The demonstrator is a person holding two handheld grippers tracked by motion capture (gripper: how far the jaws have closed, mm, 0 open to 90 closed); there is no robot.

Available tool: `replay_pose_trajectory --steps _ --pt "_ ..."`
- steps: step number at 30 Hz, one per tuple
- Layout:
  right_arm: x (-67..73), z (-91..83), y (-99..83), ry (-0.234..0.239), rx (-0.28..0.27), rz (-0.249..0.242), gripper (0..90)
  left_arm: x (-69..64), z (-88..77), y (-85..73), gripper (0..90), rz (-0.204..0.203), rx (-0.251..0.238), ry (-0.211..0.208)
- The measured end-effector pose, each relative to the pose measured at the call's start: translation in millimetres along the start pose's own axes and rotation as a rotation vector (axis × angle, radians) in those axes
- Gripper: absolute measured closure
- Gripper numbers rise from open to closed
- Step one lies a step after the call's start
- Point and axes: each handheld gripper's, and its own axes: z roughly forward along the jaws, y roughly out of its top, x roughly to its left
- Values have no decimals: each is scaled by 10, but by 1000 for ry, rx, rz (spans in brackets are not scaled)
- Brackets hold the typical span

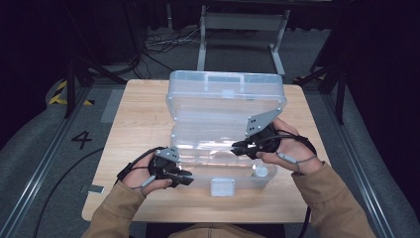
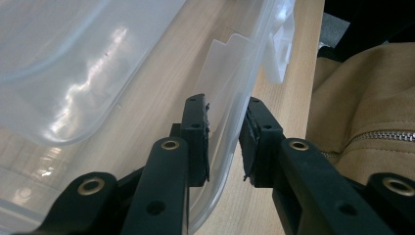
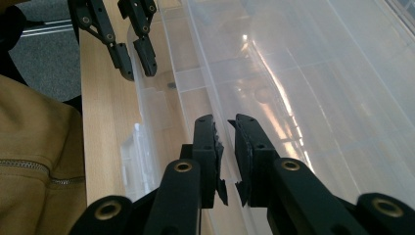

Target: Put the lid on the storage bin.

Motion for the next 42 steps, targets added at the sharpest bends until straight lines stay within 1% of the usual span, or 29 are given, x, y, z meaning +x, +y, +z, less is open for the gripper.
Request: replay_pose_trajectory --steps 12,15,16,17,20,24,28,32,35,42 --pt "8 -10 -31 -9 -7 2 788 -10 3 2 736 1 -1 7" --pt "9 -9 -36 -12 -9 3 793 -16 3 1 733 11 -1 13" --pt "10 -9 -38 -15 -10 4 797 -20 1 0 733 19 0 21" --pt "11 -8 -40 -14 -10 3 799 -23 6 -3 732 23 -7 19" --pt "13 -7 -43 -16 -9 3 802 -39 6 -7 733 48 -7 35" --pt "19 -8 -47 -21 -8 8 802 -54 2 -5 741 55 2 46" --pt "17 -12 -58 -24 -10 12 799 -57 4 -5 745 73 -1 52" --pt "19 -28 -76 -25 -25 35 797 -61 2 -5 750 94 2 58" --pt "20 -46 -92 -25 -36 43 796 -65 3 -7 751 97 2 60" --pt "25 -46 -120 -20 -39 50 793 -78 -6 -8 751 111 2 68"
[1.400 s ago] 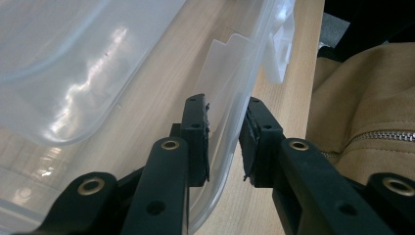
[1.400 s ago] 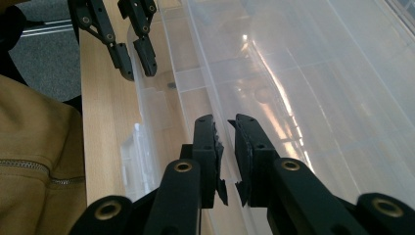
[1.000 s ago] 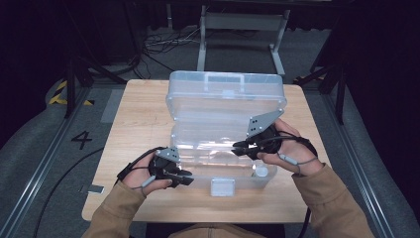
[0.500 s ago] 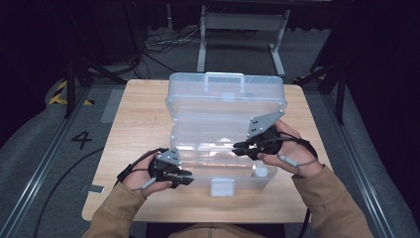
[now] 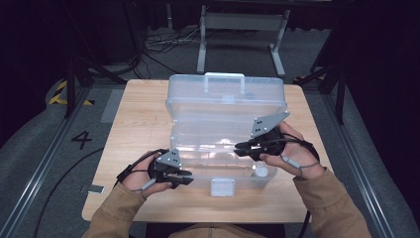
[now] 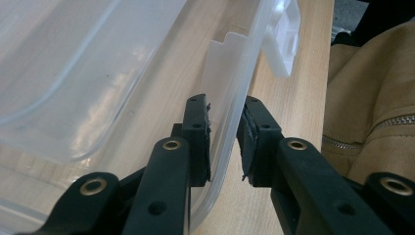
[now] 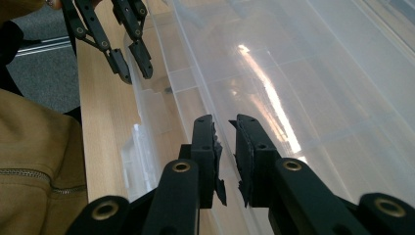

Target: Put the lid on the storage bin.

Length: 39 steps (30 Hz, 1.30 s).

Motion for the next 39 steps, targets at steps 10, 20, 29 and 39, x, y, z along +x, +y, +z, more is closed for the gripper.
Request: replay_pose_trajectory --steps 10,20,29,39 --pt "8 -137 -47 -18 -116 49 837 -23 -81 -5 678 -26 -32 -7" --pt "-156 -641 -319 -233 -344 291 900 -27 -127 2 676 -35 -43 -2" --pt "-201 -726 -436 -241 -332 335 900 -49 -211 14 683 -49 -60 -11" --pt "-217 -760 -500 -250 -323 341 900 -95 -375 74 646 -135 -76 -21"
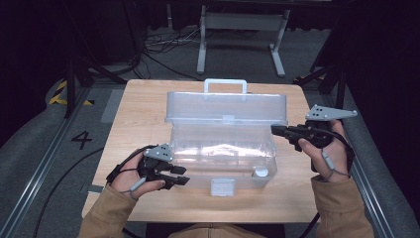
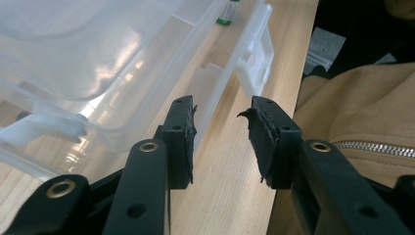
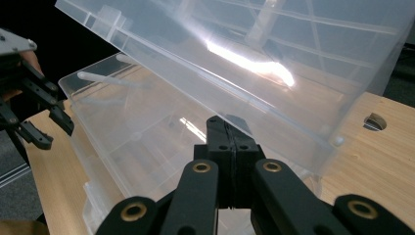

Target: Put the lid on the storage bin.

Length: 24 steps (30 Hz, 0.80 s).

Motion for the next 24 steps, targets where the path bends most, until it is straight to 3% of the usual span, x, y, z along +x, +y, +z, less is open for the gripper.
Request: replay_pose_trajectory --steps 4,8,15,24 --pt "-1 -8 -10 3 9 1 900 -5 -81 18 656 -15 -27 -23" --pt "4 -9 -19 3 13 -8 900 -25 -150 37 675 -16 -38 -18" --pt "14 -18 -43 0 39 -12 900 -7 -326 60 688 -35 -110 -11" --pt "26 -34 -72 -1 60 -16 900 15 -459 96 724 -65 -173 31"
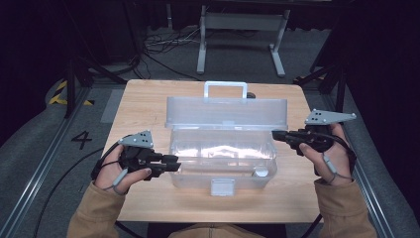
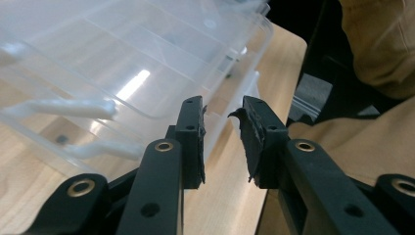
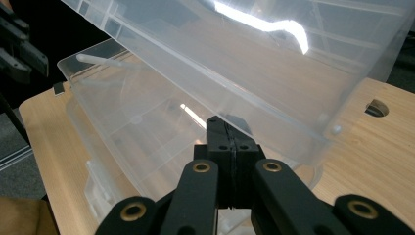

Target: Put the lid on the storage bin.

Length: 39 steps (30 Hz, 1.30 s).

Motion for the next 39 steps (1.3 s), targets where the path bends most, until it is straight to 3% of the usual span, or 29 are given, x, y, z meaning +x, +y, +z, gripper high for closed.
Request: replay_pose_trajectory --steps 5,17,29,39 --pt "2 -12 -37 -1 15 6 900 26 -45 45 751 -23 -38 50" --pt "43 -35 -97 0 43 6 900 116 -53 96 842 -63 -87 107" --pt "67 -32 -123 26 113 6 900 154 -59 117 896 -69 -90 178" --pt "85 -16 -142 52 186 11 900 150 -51 148 899 -107 -19 174"
